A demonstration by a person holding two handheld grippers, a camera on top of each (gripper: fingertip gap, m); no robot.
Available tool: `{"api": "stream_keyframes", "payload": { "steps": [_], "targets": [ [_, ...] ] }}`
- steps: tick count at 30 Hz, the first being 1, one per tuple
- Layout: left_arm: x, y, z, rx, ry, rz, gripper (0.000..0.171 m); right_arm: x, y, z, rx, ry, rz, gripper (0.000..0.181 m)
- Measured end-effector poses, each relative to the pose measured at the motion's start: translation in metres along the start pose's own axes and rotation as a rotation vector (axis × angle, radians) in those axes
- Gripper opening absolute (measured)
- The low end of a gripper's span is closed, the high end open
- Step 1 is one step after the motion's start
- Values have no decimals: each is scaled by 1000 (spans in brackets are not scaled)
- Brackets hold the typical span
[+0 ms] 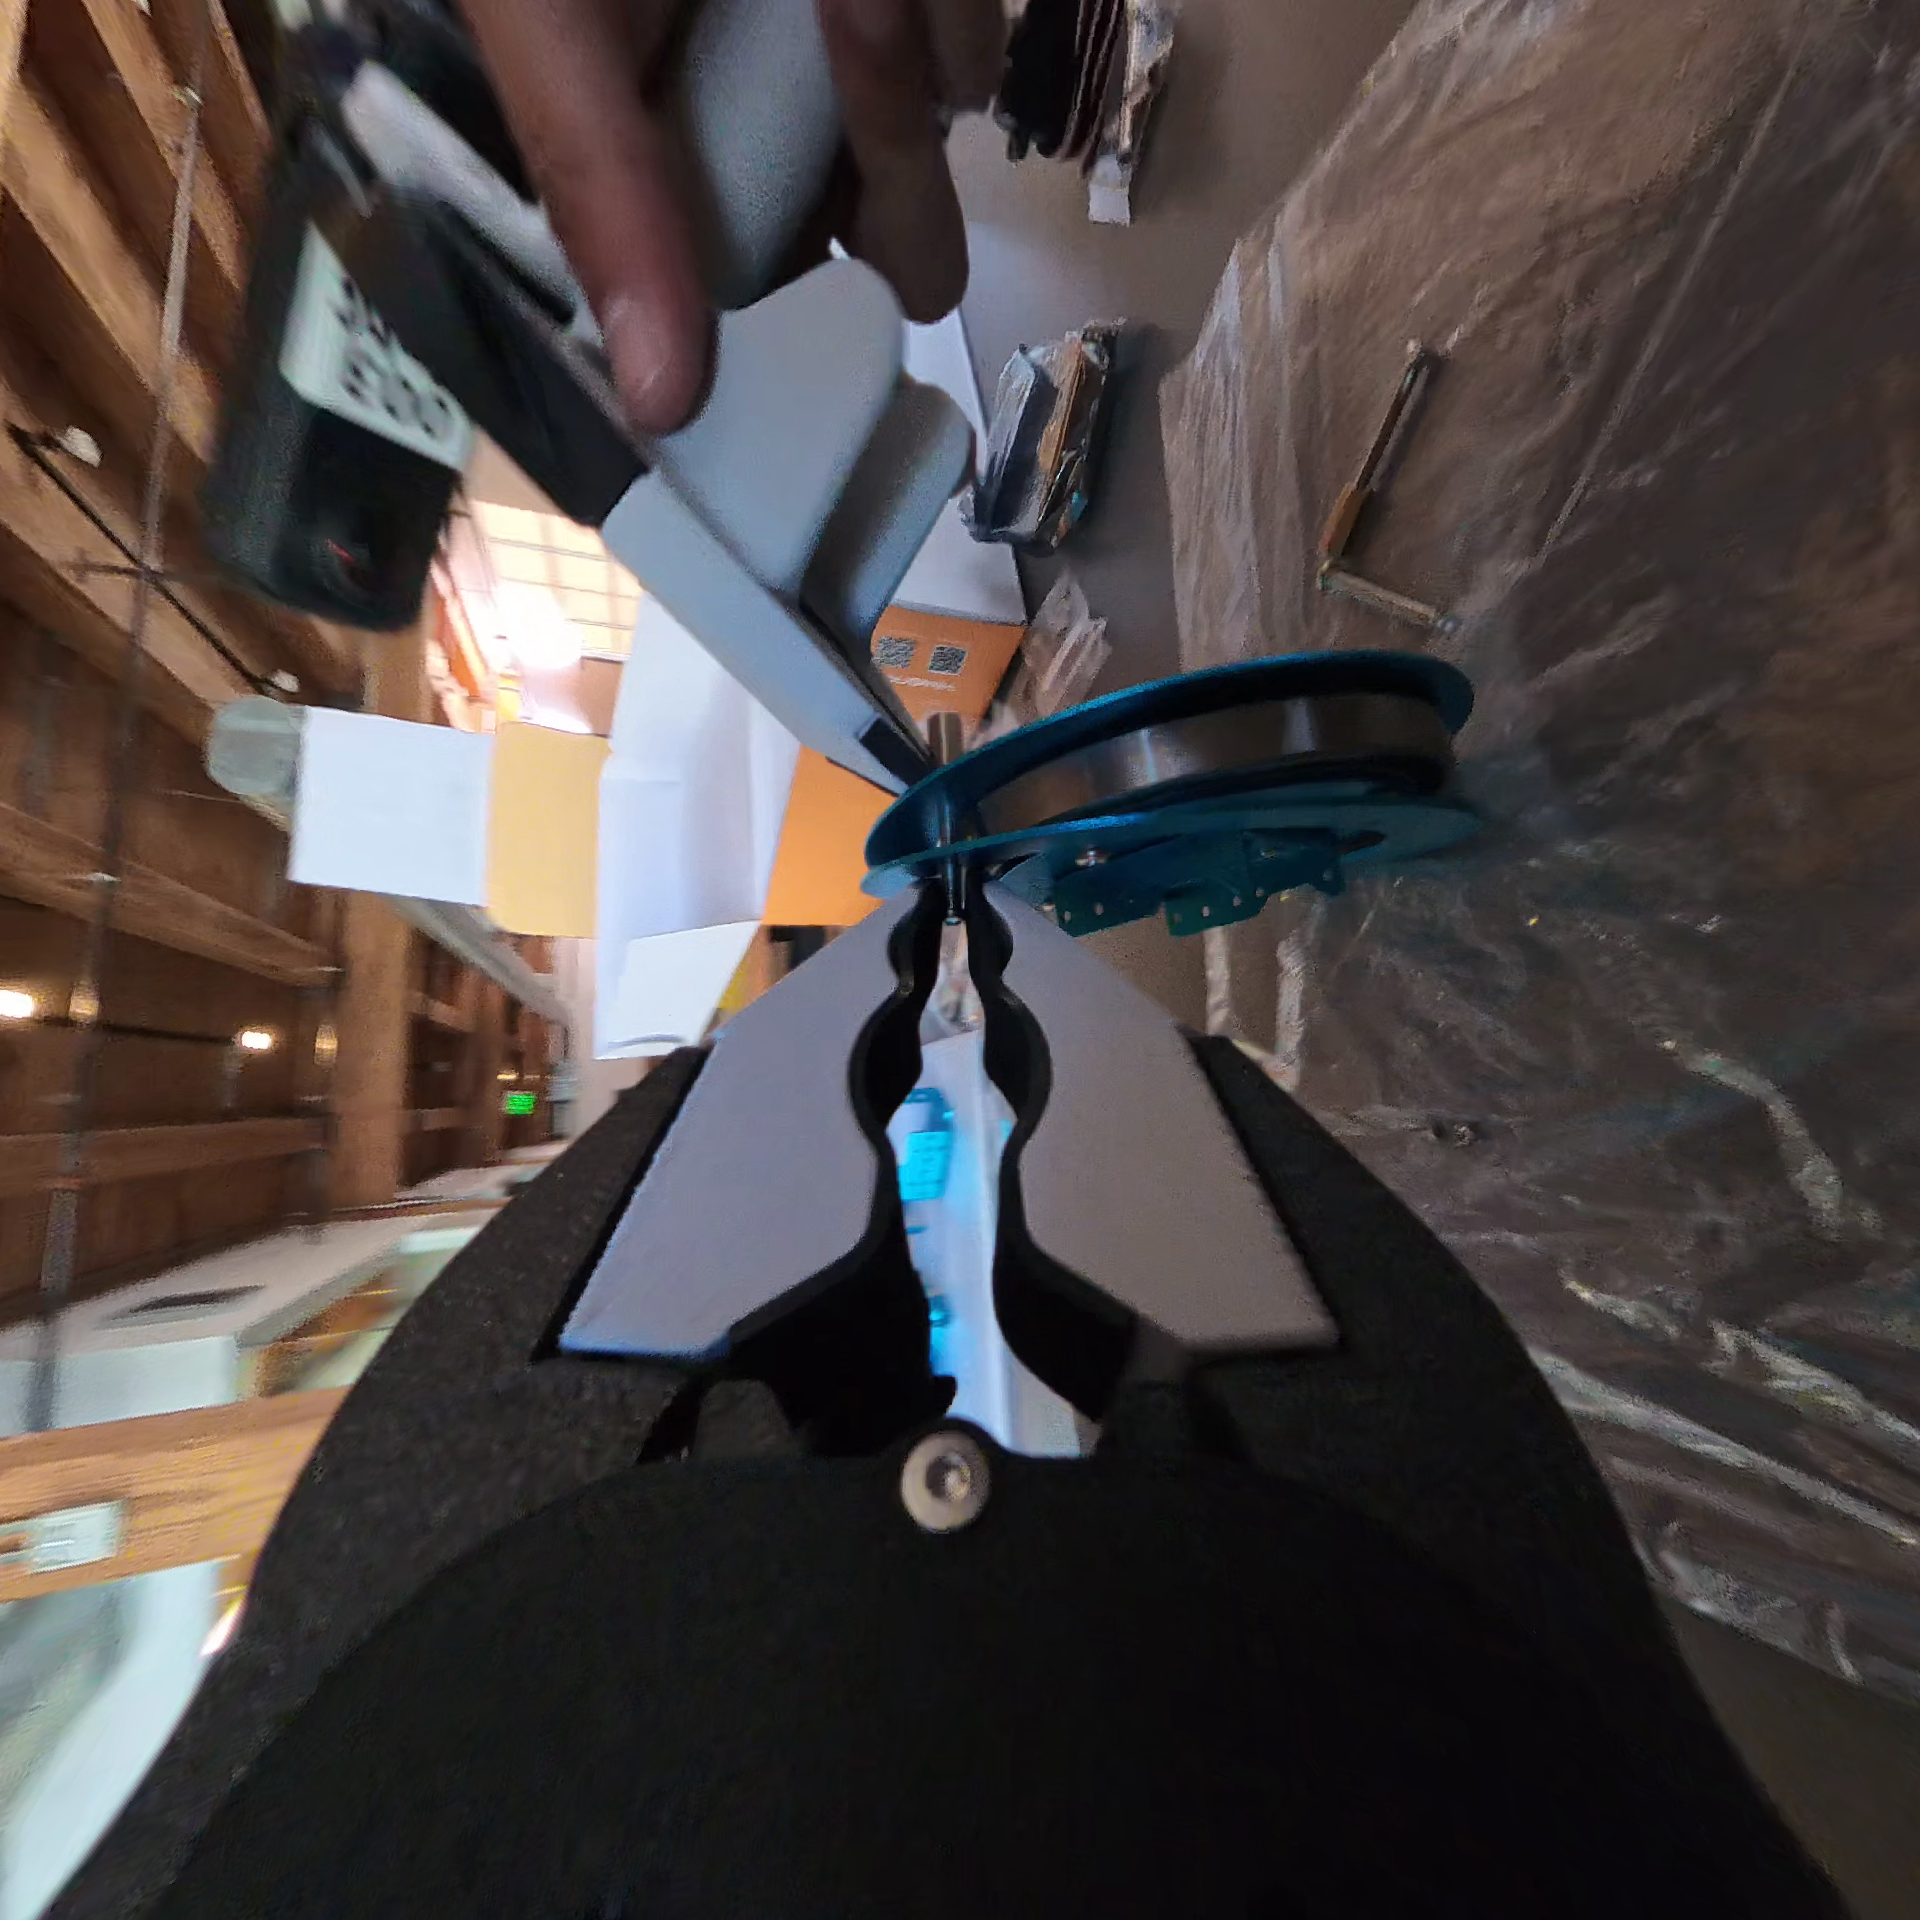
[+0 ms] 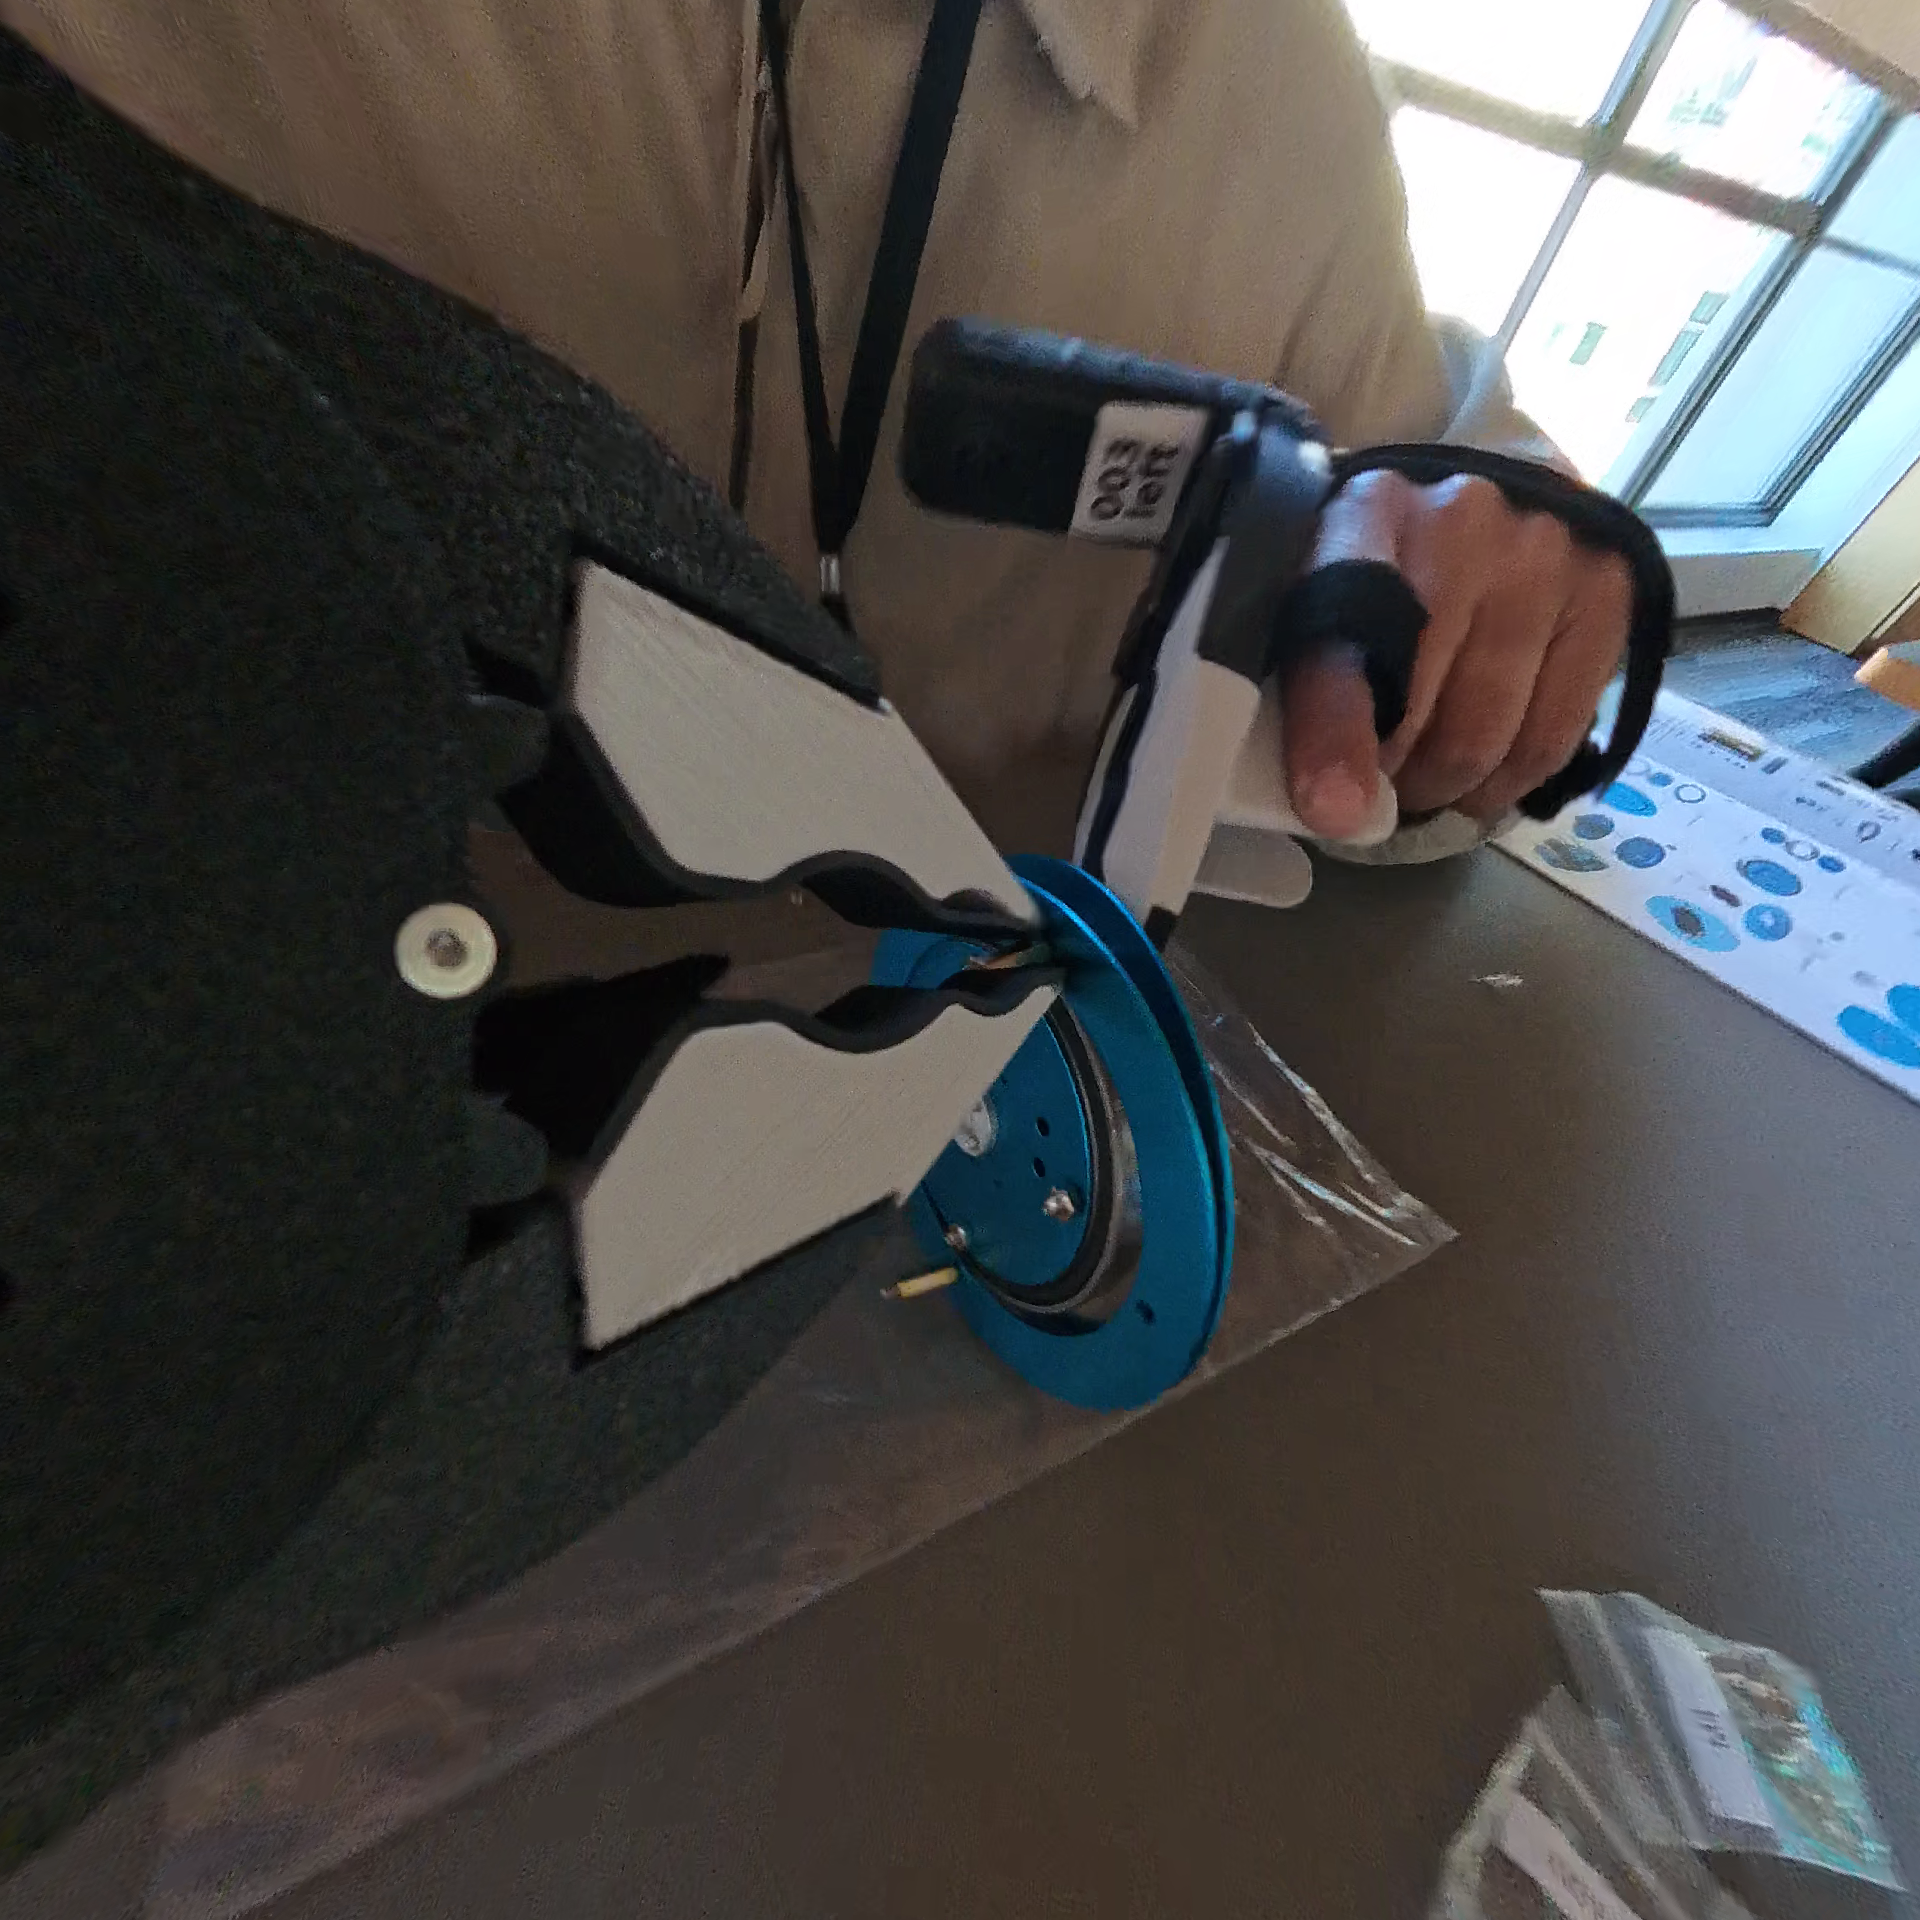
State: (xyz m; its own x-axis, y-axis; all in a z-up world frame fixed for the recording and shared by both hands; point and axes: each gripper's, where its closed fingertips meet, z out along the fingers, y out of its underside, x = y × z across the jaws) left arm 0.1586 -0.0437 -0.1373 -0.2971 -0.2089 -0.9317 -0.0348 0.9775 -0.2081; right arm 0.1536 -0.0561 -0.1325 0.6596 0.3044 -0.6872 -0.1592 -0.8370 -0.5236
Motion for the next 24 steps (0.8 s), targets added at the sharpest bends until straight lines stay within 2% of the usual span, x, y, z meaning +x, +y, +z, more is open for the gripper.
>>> {"api": "stream_keyframes", "payload": {
  "steps": [1, 3, 5, 7, 9, 13, 15, 17, 20, 22, 24],
  "targets": [
    [0, 1, 0, 10, 23, -53, 2, -1, -2, 0, 21, 45, -98, 2],
    [0, 4, 2, 21, 79, -164, 2, 1, -3, -3, 48, 241, -399, 5],
    [1, 5, 3, 39, 157, -284, 2, 7, -4, -9, 47, 519, -687, 24],
    [2, 3, 3, 65, 257, -422, 2, 14, 0, -14, 5, 786, -897, 45],
    [3, 4, 3, 74, 334, -520, 2, 17, 1, -17, -37, 1022, -1078, 46],
    [2, 5, 5, 89, 432, -632, 2, 2, -5, -12, -60, 1358, -1449, 28],
    [3, 4, 5, 96, 452, -641, 2, 2, -6, -7, -98, 1438, -1531, 23],
    [4, 0, 3, 110, 473, -632, 2, 7, -9, -7, -119, 1497, -1545, 20],
    [4, -1, 4, 104, 457, -607, 2, 17, -12, -9, -171, 1518, -1528, 5],
    [4, 0, 4, 105, 416, -562, 2, 18, -12, -9, -188, 1479, -1466, 4],
    [4, -1, 4, 110, 340, -474, 2, 19, -9, -7, -179, 1349, -1333, 3]
  ]
}}
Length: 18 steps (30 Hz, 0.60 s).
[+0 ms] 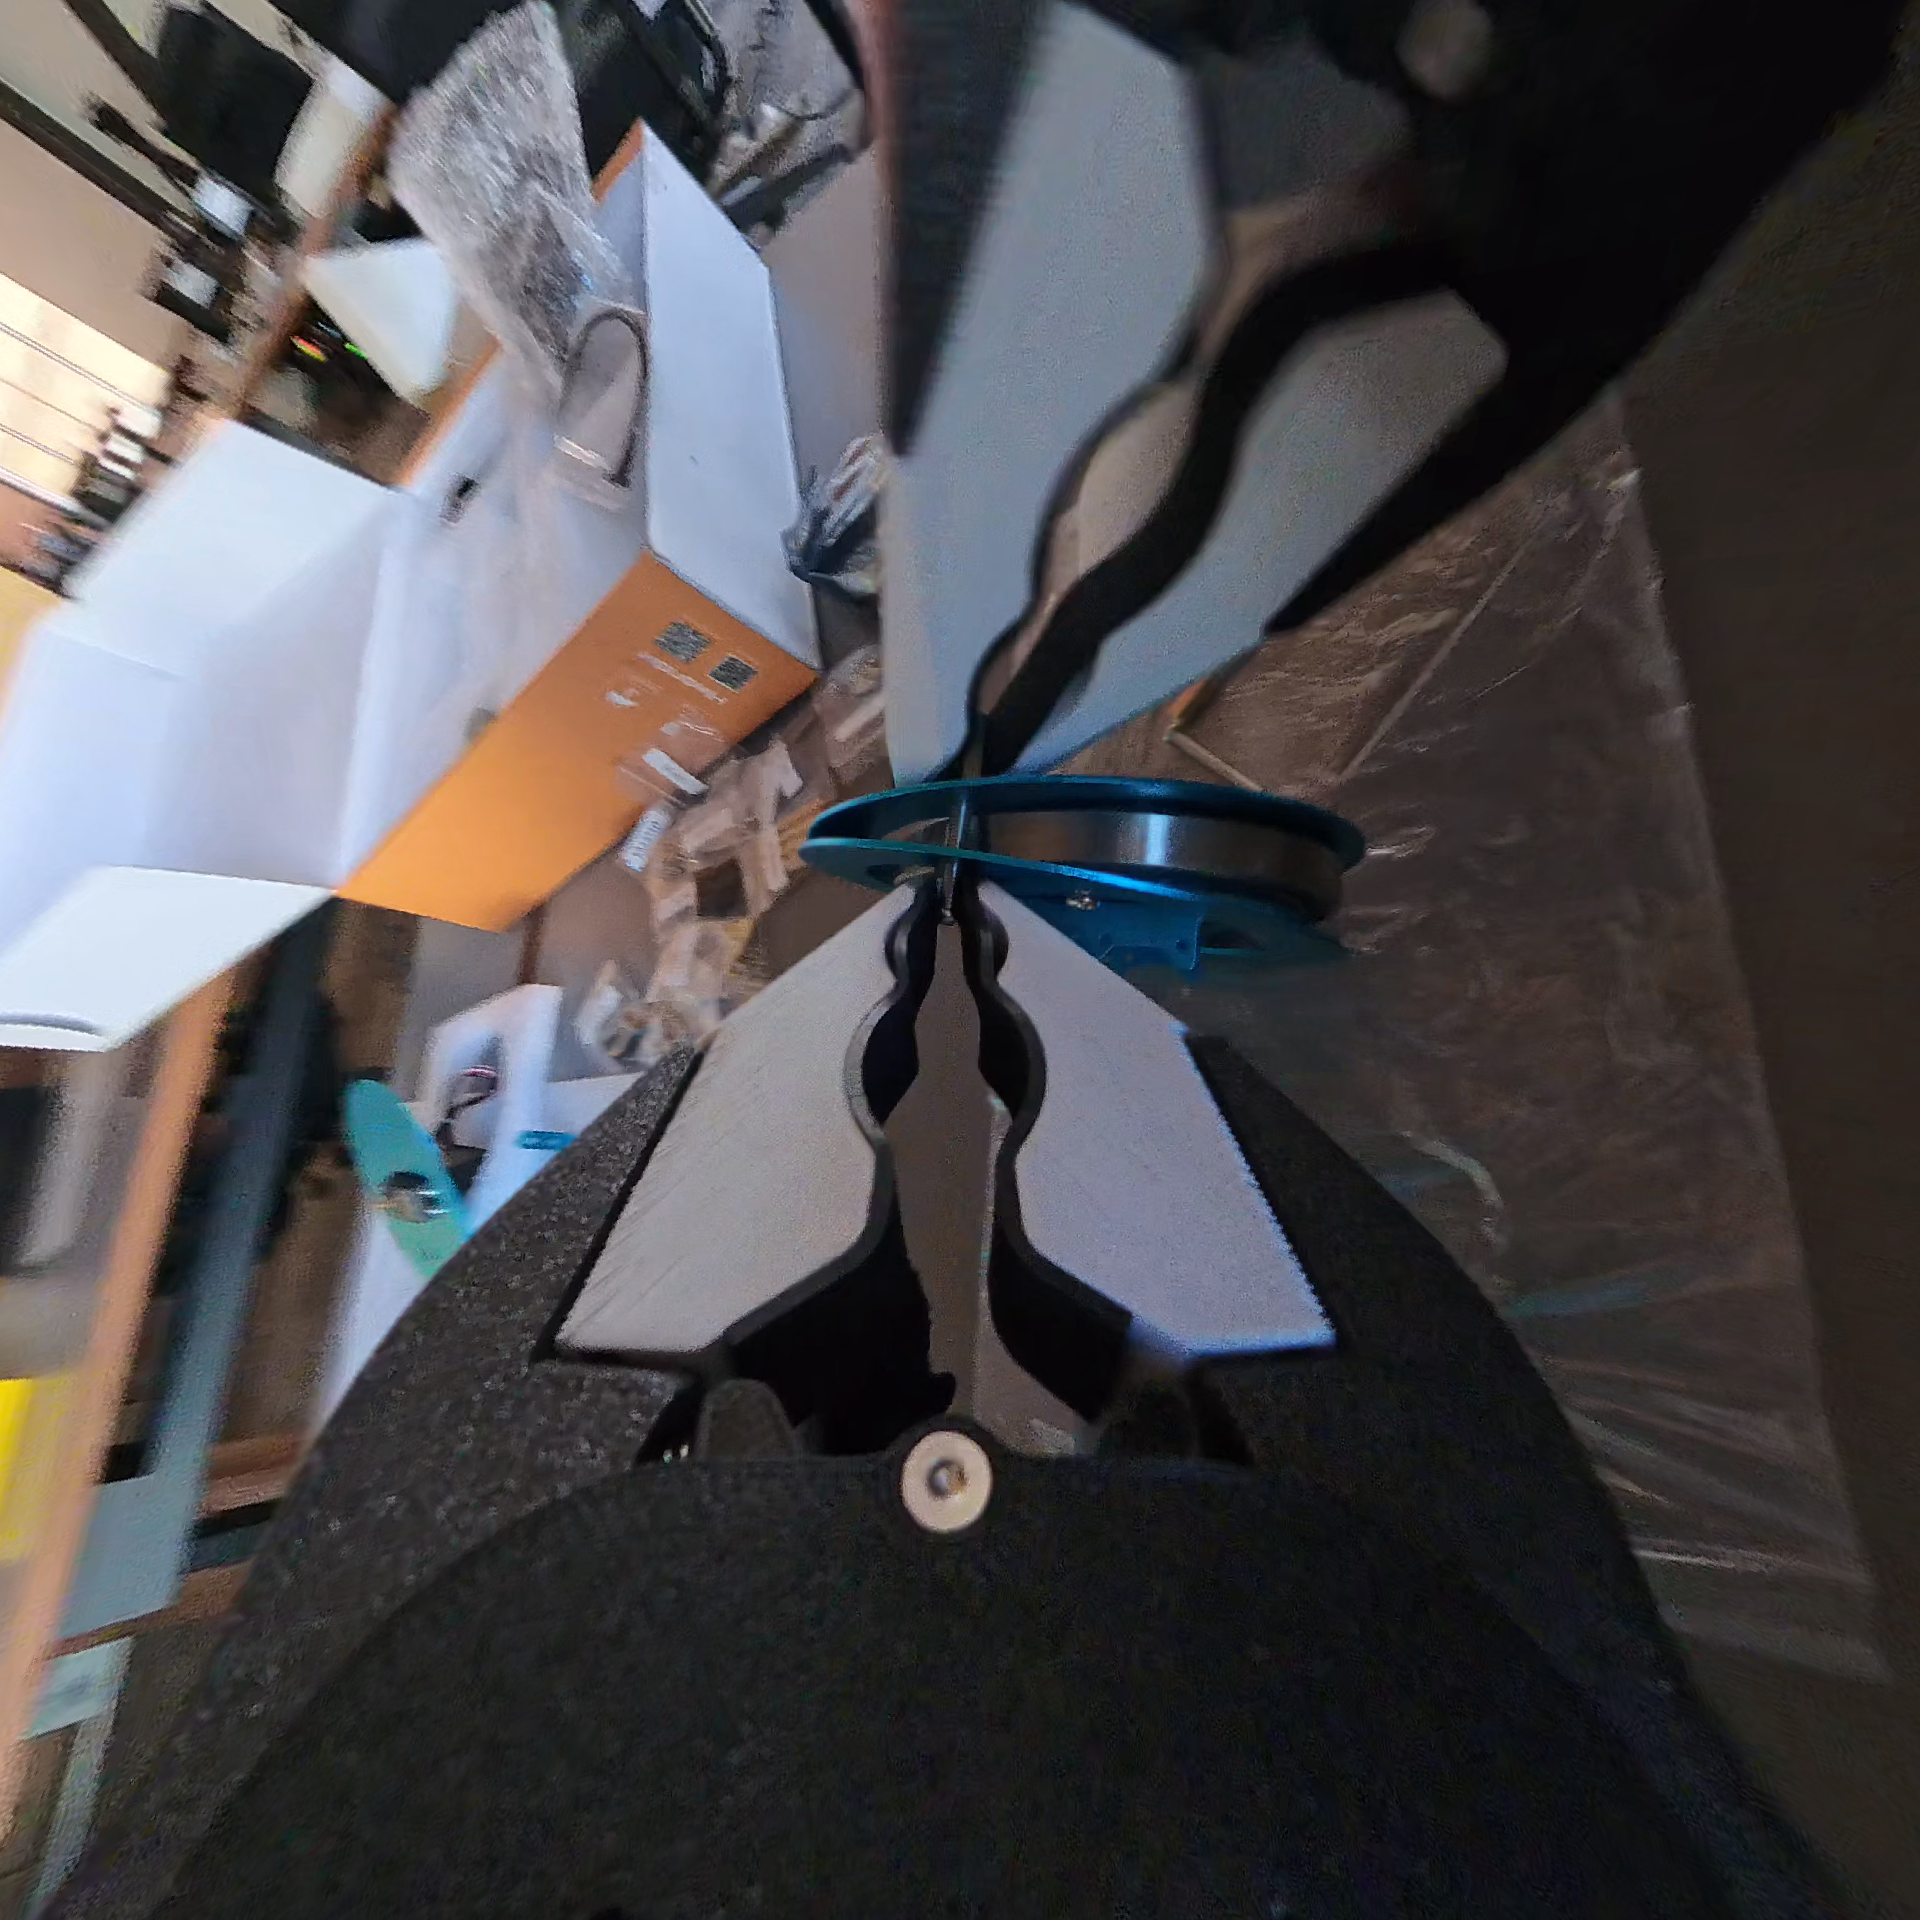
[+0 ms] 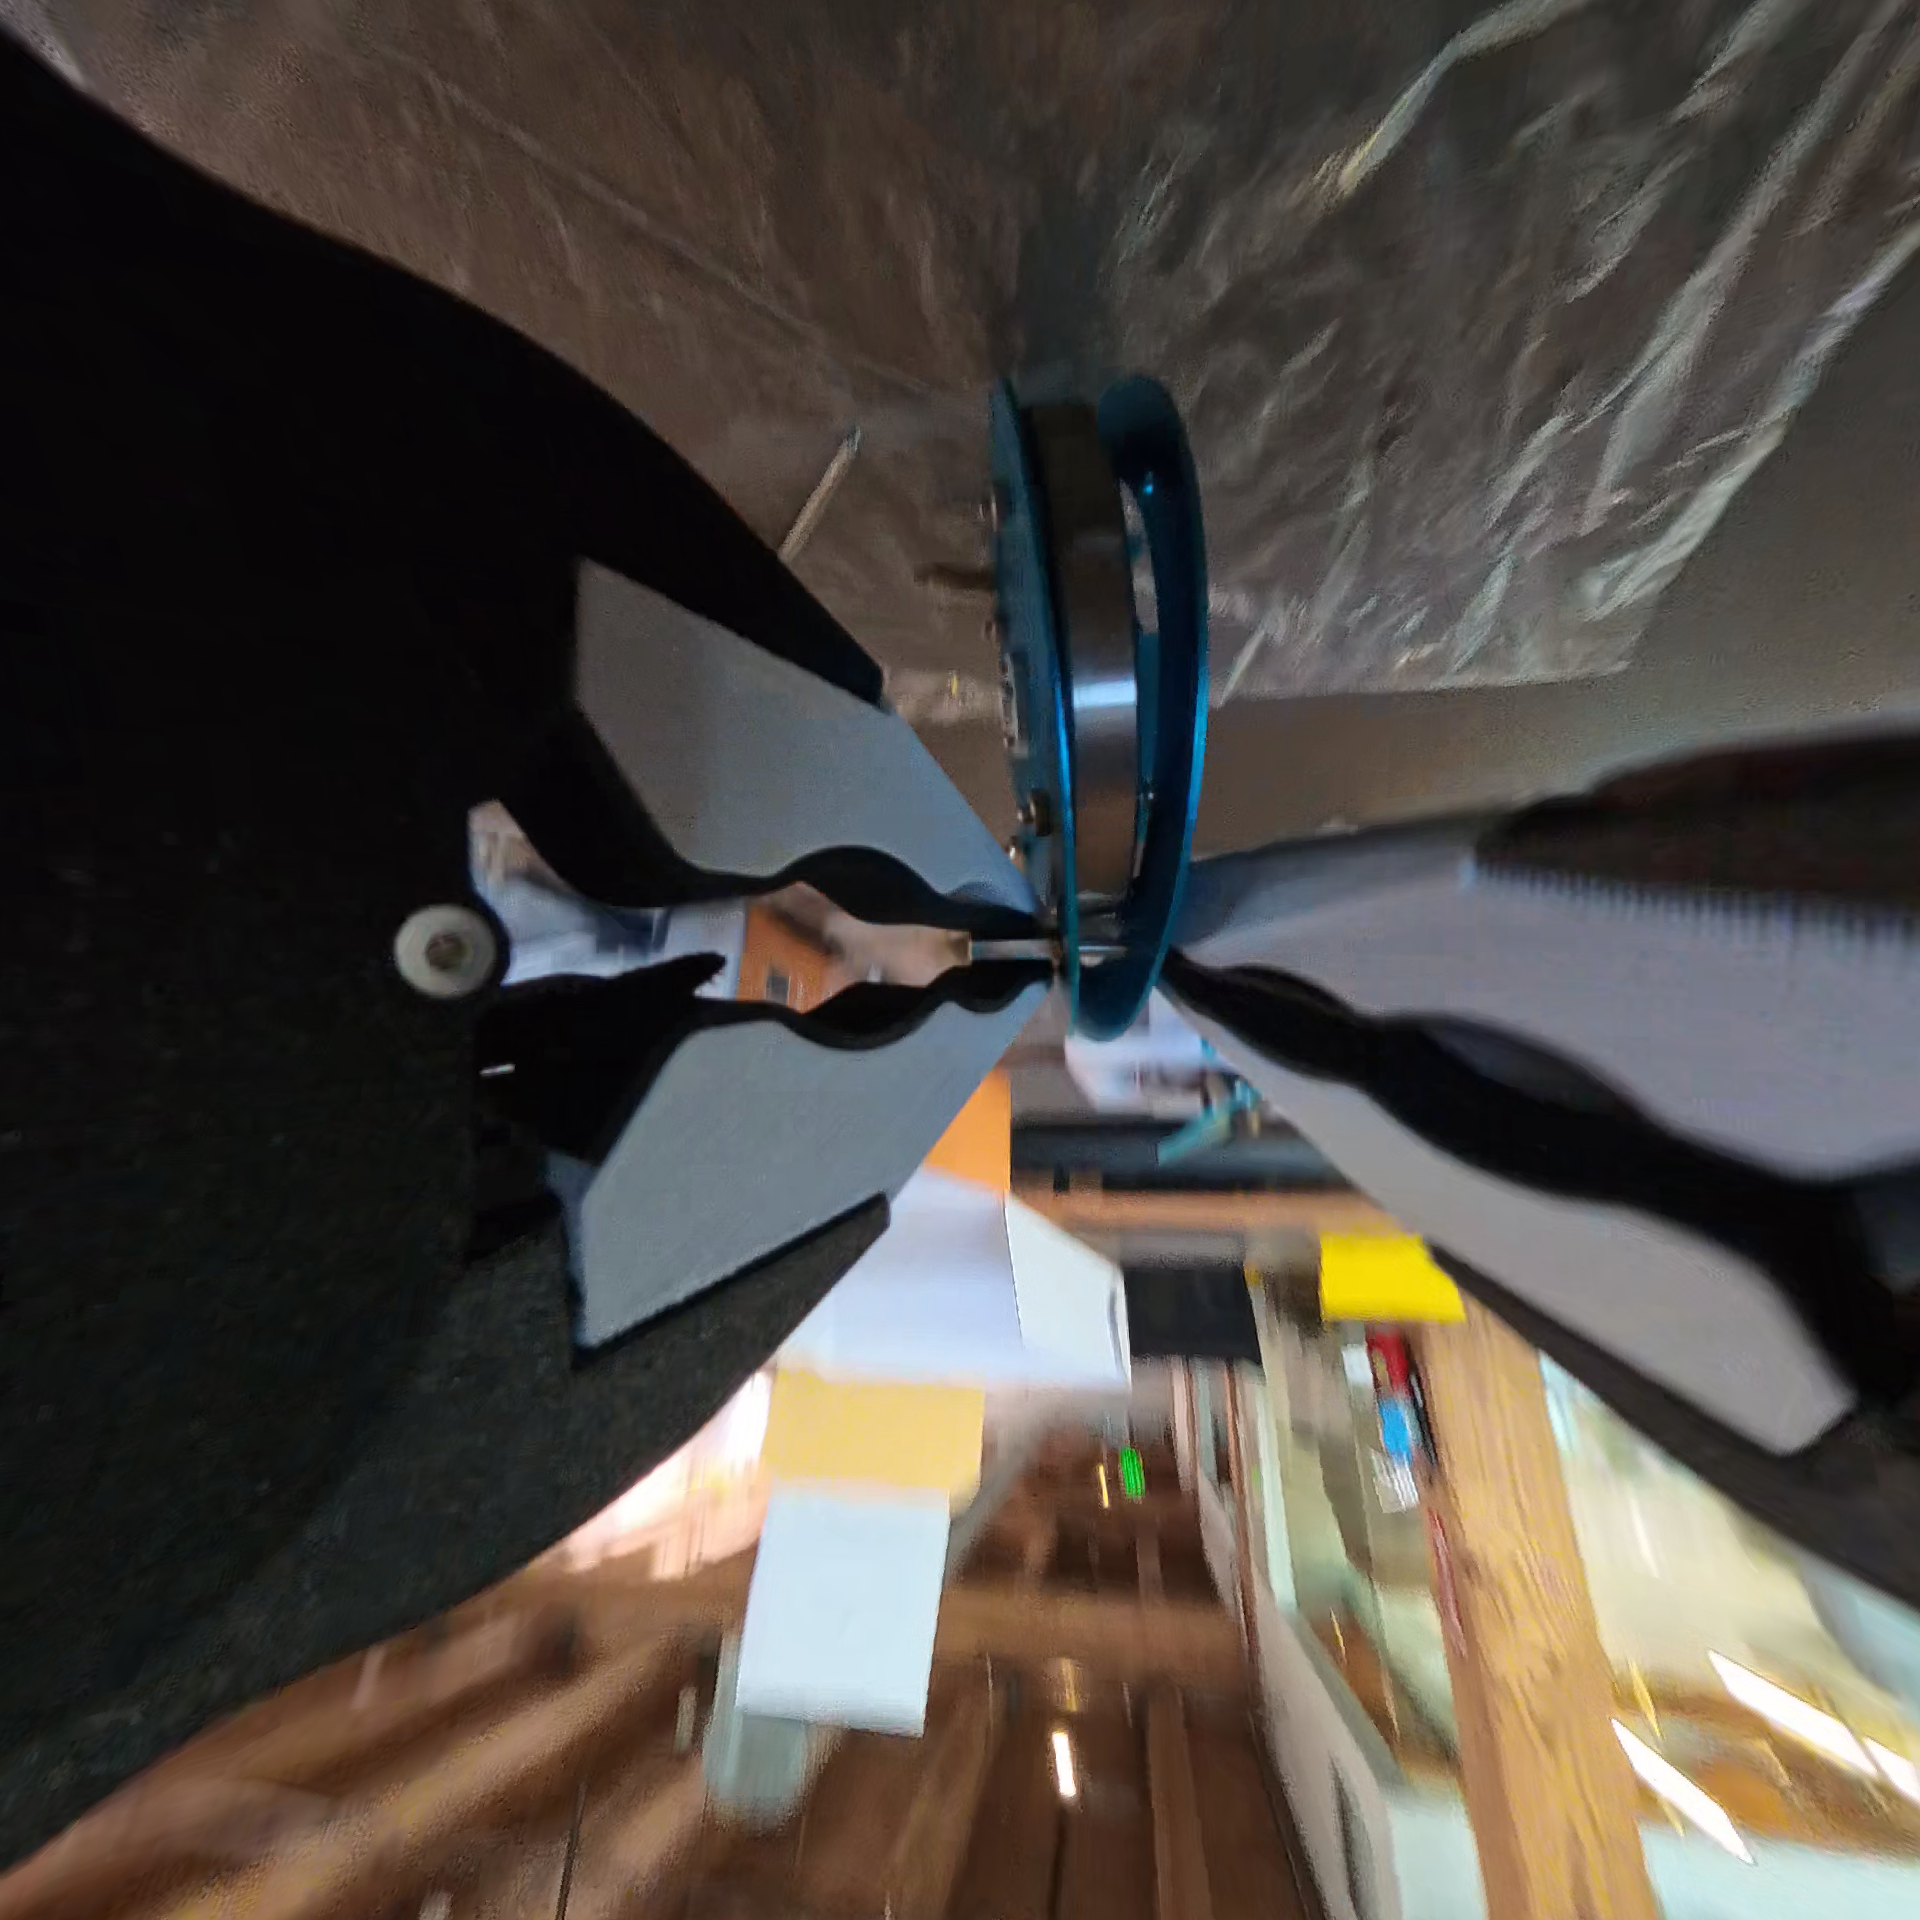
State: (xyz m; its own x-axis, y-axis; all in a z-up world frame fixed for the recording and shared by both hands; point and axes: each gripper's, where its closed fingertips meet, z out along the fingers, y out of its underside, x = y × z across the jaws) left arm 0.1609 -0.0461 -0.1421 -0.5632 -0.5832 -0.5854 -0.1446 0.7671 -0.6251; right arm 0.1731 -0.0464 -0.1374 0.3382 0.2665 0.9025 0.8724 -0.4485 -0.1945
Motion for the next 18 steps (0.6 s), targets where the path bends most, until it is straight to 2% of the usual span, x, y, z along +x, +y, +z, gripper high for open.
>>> {"api": "stream_keyframes", "payload": {
  "steps": [5, 9, 11, 13, 16, 18],
  "targets": [
    [1, -5, 1, -18, -219, 275, 2, -16, 0, -8, -4, -568, 464, 4],
    [1, -10, 1, -50, -380, 502, 2, -20, 2, -16, -98, -987, 734, 7],
    [1, -11, 1, -62, -438, 571, 1, -22, 1, -22, -162, -1186, 823, 7],
    [-1, -11, 1, -73, -504, 625, 2, -28, -6, -38, -225, -1455, 902, 4],
    [-1, -13, 2, -75, -539, 650, 2, -32, -9, -47, -288, -1659, 933, 4],
    [-2, -12, 2, -81, -566, 670, 2, -30, -11, -48, -275, -1778, 1031, 3]
  ]
}}
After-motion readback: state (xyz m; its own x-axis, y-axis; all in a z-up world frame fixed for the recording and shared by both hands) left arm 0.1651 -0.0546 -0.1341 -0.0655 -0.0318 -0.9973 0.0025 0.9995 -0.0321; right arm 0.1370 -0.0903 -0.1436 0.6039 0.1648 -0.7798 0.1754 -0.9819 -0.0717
